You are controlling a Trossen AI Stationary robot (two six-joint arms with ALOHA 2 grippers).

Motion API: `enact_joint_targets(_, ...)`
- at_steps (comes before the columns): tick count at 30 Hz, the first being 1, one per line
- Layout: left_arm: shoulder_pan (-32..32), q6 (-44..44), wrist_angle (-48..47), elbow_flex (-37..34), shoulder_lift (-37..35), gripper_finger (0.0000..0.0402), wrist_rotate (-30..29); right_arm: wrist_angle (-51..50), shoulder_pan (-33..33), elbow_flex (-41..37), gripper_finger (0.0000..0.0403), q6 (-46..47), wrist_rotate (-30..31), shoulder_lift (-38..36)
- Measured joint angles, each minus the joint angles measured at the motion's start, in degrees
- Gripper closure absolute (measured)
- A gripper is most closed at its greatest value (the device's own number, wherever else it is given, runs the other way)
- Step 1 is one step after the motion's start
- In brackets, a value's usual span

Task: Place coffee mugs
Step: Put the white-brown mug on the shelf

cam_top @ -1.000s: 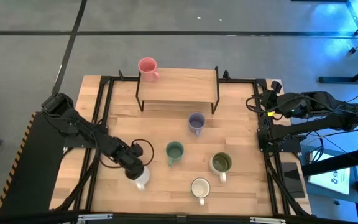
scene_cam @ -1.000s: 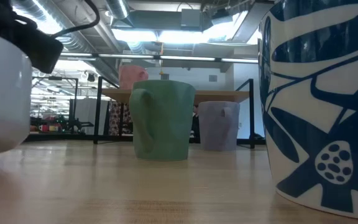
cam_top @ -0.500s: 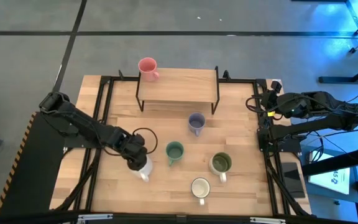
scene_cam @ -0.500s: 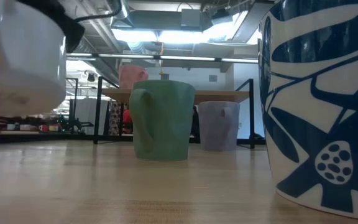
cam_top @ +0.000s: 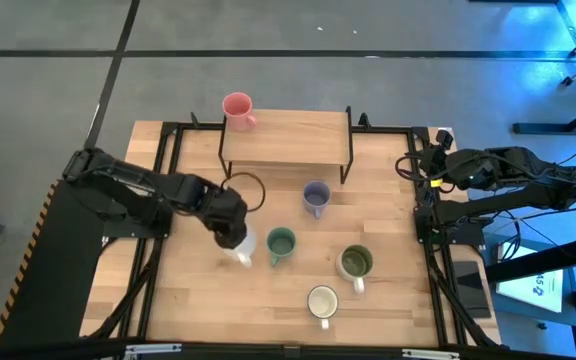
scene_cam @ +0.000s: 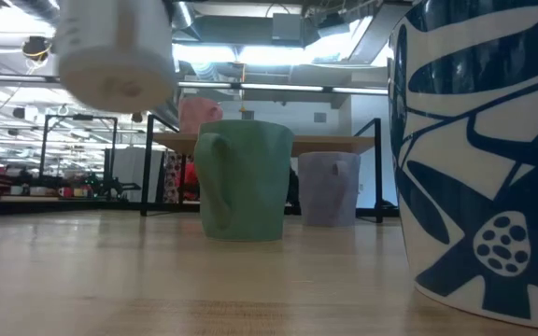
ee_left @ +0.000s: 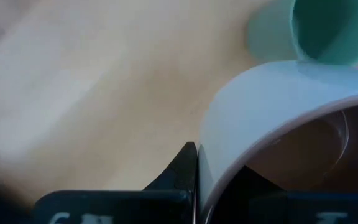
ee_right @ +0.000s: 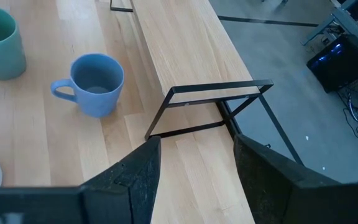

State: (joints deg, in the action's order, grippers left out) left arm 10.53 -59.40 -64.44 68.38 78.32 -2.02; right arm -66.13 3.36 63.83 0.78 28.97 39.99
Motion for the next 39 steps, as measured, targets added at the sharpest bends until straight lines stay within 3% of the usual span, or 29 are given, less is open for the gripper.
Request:
enact_joint_targets(9, -14.20, 7.65, -3.97, 6.81, 0.00, 0.0388, -5.91, 0.00, 0.02, 0.00, 0.0210, -0.02, 0.02, 0.00)
enact_joint_targets(24, -38.08, 21.46, -7.07, 14.11, 0.34, 0.0388, -9.08, 0.00, 0.01, 0.00, 0.0210, -0.05, 0.00, 0.01)
enact_joint_targets(32, -44.84, 26.95, -7.09, 15.92, 3.08, 0.0388, -7.32, 0.00, 0.02, 0.00, 0.0210, -1.16, -0.02, 0.01)
enact_joint_targets(39, -46.19, 29.45, -6.82, 16.15, 6.63, 0.0388, -5.70, 0.00, 0.00, 0.00, 0.0210, -1.16, -0.02, 0.02)
